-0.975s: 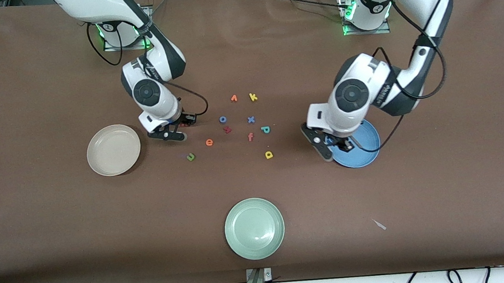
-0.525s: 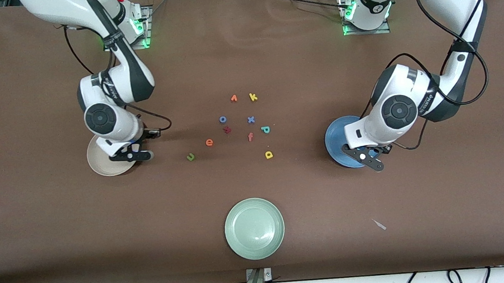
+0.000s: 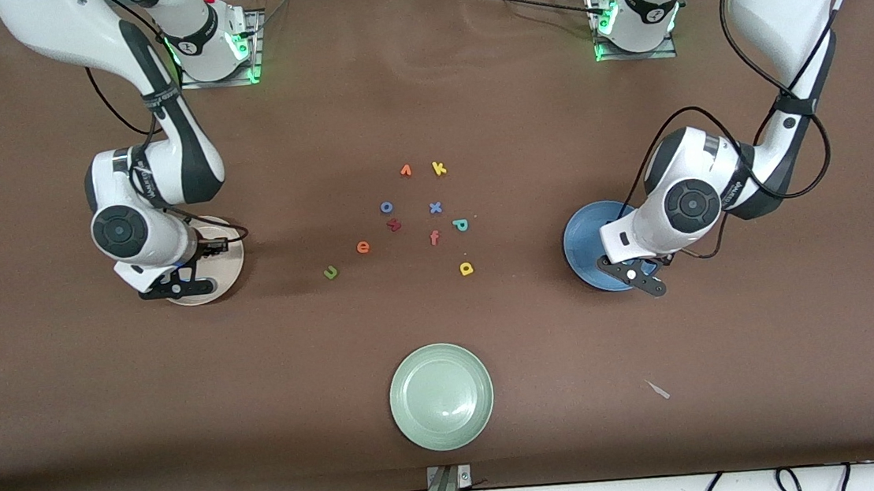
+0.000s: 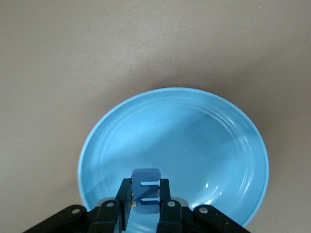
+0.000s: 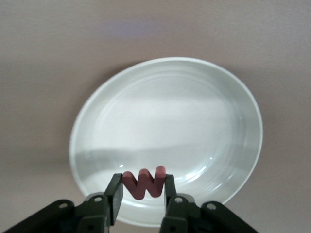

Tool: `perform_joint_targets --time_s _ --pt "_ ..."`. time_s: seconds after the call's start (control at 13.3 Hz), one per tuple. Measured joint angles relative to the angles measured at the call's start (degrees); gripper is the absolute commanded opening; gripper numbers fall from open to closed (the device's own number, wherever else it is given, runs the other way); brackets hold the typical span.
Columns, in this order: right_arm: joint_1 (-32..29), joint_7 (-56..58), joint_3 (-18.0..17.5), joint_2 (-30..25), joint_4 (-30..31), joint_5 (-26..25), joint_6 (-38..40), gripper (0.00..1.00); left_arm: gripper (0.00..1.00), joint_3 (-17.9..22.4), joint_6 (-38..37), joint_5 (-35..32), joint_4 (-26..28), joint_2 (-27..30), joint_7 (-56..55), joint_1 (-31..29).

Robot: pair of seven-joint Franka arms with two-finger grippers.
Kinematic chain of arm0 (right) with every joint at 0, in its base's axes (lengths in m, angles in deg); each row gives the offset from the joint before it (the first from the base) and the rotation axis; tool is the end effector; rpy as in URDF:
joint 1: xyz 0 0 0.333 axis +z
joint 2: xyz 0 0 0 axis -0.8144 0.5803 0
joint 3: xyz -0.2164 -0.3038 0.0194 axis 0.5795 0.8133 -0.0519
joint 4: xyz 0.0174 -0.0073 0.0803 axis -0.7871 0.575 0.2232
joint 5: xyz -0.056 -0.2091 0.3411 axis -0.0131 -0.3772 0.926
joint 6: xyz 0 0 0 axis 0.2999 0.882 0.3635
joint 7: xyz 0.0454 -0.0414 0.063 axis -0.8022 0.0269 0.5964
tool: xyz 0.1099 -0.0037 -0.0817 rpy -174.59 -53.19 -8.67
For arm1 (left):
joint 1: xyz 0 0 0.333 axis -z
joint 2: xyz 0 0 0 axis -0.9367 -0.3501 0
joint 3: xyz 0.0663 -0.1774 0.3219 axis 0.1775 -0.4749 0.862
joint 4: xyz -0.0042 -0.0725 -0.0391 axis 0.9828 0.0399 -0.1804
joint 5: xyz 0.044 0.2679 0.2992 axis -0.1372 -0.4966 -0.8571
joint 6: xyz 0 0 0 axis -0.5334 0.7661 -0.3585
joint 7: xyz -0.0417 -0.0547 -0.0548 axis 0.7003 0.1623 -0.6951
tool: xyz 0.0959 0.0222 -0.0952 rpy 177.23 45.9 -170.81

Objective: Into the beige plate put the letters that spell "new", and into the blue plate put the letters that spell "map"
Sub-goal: 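Lower the m onto the blue plate while the right gripper drops w, then grasp the green n with the right gripper while the left gripper reaches teal p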

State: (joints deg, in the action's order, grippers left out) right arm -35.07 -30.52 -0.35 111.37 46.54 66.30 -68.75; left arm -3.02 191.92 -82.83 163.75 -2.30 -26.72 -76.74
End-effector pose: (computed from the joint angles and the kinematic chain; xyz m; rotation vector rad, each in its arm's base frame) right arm 0.5959 0.0720 0.2430 2.9616 0.0468 -0.3349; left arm 0.6429 -0.1538 0.2364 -2.9854 0.8575 0.2109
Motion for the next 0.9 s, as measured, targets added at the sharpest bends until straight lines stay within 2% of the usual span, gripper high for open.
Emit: perform_joint_targets --time_s 0.07,0.15,0.38,0.67,0.9 --pt "-0.4 0.2 0.0 0.6 -0.1 0.0 -0.4 1.0 0.06 0.0 1.4 0.0 1.0 0.0 0.0 -0.3" --pt "-0.4 0.2 0.0 0.8 -0.4 0.0 -0.5 1.0 0.13 0.0 2.1 0.0 1.7 0.0 0.0 -0.8" --pt "0.1 0.0 -0.5 0.9 -2.7 0.4 -0.2 1.0 1.0 0.0 3.8 0.0 2.7 0.0 0.0 -1.5" --pt "0.7 -4.3 -4.2 0.9 -5.9 4.5 0.0 1.0 1.0 -0.2 3.8 0.0 2.6 0.1 0.0 -1.5" --pt "1.8 -11.9 -8.4 2.5 -8.8 5.0 0.0 1.0 1.0 -0.8 3.4 0.0 1.6 0.4 -0.2 -1.5"
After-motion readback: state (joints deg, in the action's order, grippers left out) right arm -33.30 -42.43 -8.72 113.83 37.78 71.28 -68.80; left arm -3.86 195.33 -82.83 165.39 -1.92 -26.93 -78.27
